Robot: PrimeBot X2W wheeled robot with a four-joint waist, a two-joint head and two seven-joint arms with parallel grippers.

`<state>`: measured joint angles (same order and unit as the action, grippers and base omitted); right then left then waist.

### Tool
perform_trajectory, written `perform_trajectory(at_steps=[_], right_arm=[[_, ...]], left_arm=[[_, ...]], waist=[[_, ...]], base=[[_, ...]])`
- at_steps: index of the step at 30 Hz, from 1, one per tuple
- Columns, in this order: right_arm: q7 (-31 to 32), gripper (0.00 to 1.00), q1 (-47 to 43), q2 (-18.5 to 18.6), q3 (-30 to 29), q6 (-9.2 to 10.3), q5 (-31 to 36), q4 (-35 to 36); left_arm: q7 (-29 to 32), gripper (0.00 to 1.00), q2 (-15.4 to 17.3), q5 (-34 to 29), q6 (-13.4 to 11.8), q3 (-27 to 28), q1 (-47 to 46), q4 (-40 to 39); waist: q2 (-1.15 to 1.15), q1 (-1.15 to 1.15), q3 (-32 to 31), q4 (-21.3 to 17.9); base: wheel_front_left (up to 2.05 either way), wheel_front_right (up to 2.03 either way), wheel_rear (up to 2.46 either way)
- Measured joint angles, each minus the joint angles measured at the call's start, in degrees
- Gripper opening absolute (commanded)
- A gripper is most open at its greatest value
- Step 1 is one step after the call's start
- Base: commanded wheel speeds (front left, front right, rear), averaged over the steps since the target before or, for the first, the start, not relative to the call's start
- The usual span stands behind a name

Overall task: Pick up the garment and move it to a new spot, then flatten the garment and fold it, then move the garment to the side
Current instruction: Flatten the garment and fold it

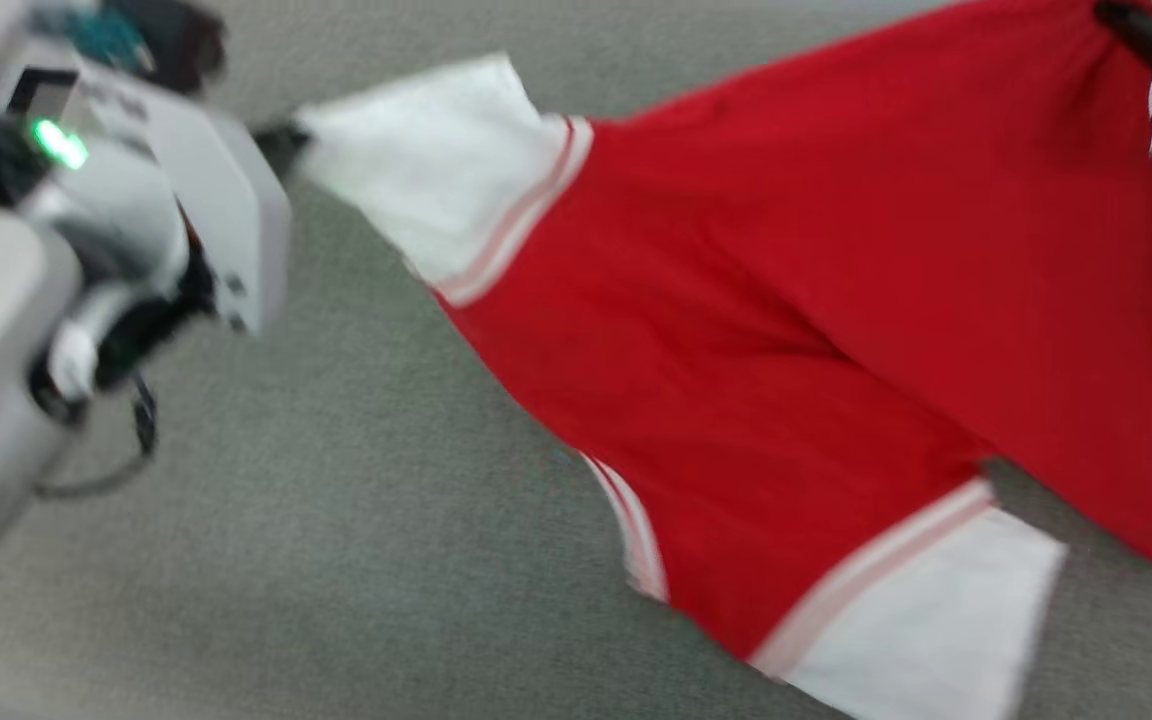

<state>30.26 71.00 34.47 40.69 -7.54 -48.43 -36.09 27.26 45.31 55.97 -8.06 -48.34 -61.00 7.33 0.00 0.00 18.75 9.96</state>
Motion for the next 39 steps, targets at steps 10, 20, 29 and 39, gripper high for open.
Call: perform_trajectory(at_steps=[10,20,29,39], right_arm=[[-5.7,0.0,4.5,-0.7,-7.1,0.0,1.8,2.3],[-8.7,0.0,6.6,-2.9,-12.5,0.0,4.5,3.3],[-9.7,0.0,7.2,-5.1,-15.6,0.0,7.5,3.6],[-17.7,0.0,14.0,-8.1,-18.4,0.0,16.2,-1.2]], left_arm=[[2.7,0.0,-0.8,-6.1,2.5,1.9,-17.7,10.4],[-3.5,0.0,-5.5,-10.9,5.8,2.7,-30.4,22.0],[-8.0,0.0,-9.1,-12.3,8.6,2.7,-36.4,32.0],[-18.5,0.0,-13.1,-16.8,7.9,2.7,-45.2,40.6]], waist=[[0.0,0.0,-3.1,-4.8],[0.0,0.0,-4.2,-6.6],[0.0,0.0,-3.7,-6.9],[0.0,0.0,2.5,-7.4]], base=[[0.0,0.0,0.0],[0.0,0.0,0.0],[0.0,0.0,0.0],[0.0,0.0,0.0]])
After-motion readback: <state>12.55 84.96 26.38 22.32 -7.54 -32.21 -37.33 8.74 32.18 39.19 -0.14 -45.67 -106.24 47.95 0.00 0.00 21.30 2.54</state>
